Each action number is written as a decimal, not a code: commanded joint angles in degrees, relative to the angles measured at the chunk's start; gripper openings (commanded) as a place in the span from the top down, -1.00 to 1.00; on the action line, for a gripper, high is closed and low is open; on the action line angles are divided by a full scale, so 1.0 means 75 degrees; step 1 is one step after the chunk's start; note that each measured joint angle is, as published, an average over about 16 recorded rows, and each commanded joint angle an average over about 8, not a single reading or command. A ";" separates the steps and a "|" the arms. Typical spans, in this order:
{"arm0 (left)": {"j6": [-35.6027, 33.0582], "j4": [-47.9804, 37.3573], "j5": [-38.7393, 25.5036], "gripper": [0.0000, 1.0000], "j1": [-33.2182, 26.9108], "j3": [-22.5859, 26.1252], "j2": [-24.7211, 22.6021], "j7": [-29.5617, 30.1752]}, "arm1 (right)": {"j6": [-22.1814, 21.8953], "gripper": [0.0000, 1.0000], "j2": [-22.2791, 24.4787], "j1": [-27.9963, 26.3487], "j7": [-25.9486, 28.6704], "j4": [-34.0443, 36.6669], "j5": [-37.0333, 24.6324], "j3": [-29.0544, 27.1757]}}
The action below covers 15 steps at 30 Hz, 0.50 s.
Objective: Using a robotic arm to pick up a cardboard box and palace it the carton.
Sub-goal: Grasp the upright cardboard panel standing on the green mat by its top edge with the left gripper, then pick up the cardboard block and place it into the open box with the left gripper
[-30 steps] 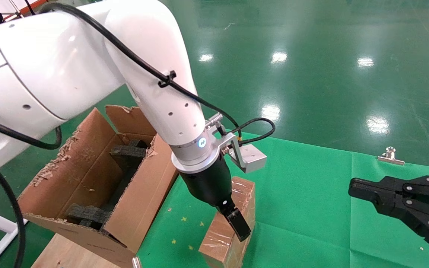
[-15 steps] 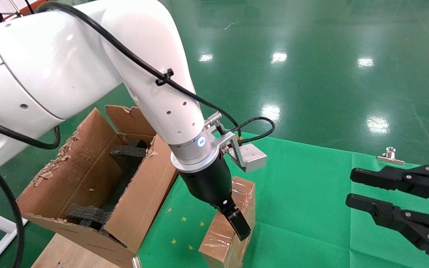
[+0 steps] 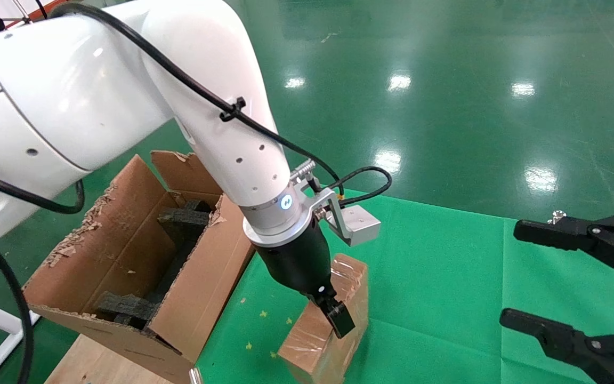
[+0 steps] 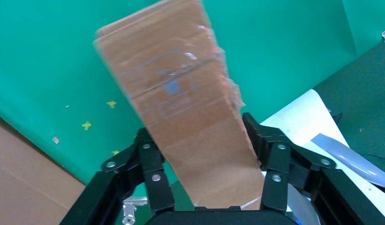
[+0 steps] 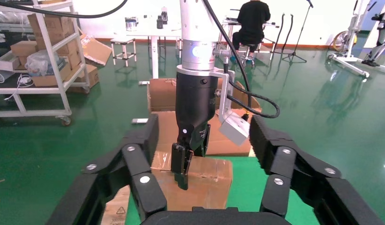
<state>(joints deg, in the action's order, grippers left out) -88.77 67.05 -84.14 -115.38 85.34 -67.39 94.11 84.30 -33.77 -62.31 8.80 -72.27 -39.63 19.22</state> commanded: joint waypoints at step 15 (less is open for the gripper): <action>0.0078 -0.0047 0.0065 1.00 -0.0085 -0.0094 0.0111 -0.0005 | 0.0000 -1.00 0.0000 0.0000 0.0000 0.0000 0.0000 0.0000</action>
<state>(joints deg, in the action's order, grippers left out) -87.71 66.25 -83.49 -117.01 83.91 -65.51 94.05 84.30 -33.77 -62.31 8.80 -72.27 -39.63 19.23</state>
